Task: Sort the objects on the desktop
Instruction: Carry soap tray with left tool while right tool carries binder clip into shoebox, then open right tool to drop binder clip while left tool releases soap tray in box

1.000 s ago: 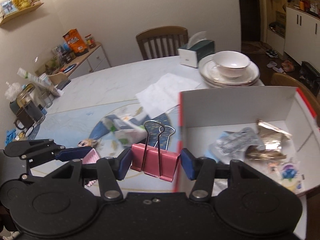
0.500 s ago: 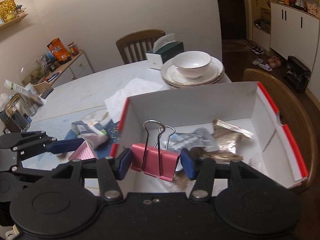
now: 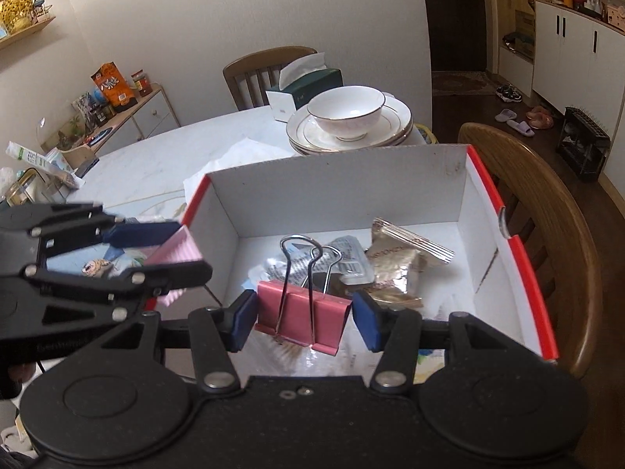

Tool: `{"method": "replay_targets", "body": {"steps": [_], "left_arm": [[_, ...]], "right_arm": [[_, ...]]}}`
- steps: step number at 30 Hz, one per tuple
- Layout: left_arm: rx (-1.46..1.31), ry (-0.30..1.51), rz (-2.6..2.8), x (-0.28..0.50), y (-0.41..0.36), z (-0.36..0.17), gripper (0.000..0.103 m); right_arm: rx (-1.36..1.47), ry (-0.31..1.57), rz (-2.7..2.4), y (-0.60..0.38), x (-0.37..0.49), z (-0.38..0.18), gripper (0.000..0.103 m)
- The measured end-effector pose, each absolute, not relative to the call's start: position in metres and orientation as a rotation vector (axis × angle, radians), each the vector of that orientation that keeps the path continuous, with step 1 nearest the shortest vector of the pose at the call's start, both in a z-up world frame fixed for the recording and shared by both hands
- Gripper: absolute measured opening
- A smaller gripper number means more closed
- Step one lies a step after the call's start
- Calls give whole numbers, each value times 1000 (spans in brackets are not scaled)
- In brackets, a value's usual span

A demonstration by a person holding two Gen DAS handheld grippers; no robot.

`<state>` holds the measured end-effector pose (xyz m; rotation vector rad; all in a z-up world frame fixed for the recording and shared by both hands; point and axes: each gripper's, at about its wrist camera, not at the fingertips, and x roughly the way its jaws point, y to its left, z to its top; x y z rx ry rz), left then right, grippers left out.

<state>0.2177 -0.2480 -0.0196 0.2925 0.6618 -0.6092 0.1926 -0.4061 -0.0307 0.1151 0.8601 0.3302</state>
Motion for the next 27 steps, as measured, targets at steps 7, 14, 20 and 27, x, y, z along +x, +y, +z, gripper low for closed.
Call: {"method": "replay_targets", "body": {"steps": [7,14,20,27], "left_arm": [[312,698,-587,251,-271,-26,39],[337,768,-561,283,-285,-48,39],[357,827,-539,301,-296,-63,39],[373,888,-528,312,-304,-78,40]], "right_arm": [[72,885,366,-412,198,-41,52],[48,904,386,-414,204,-50,52],[10,912,396,-414,209,-59,52],[-24,946,427,-408,215,-70,52]]}}
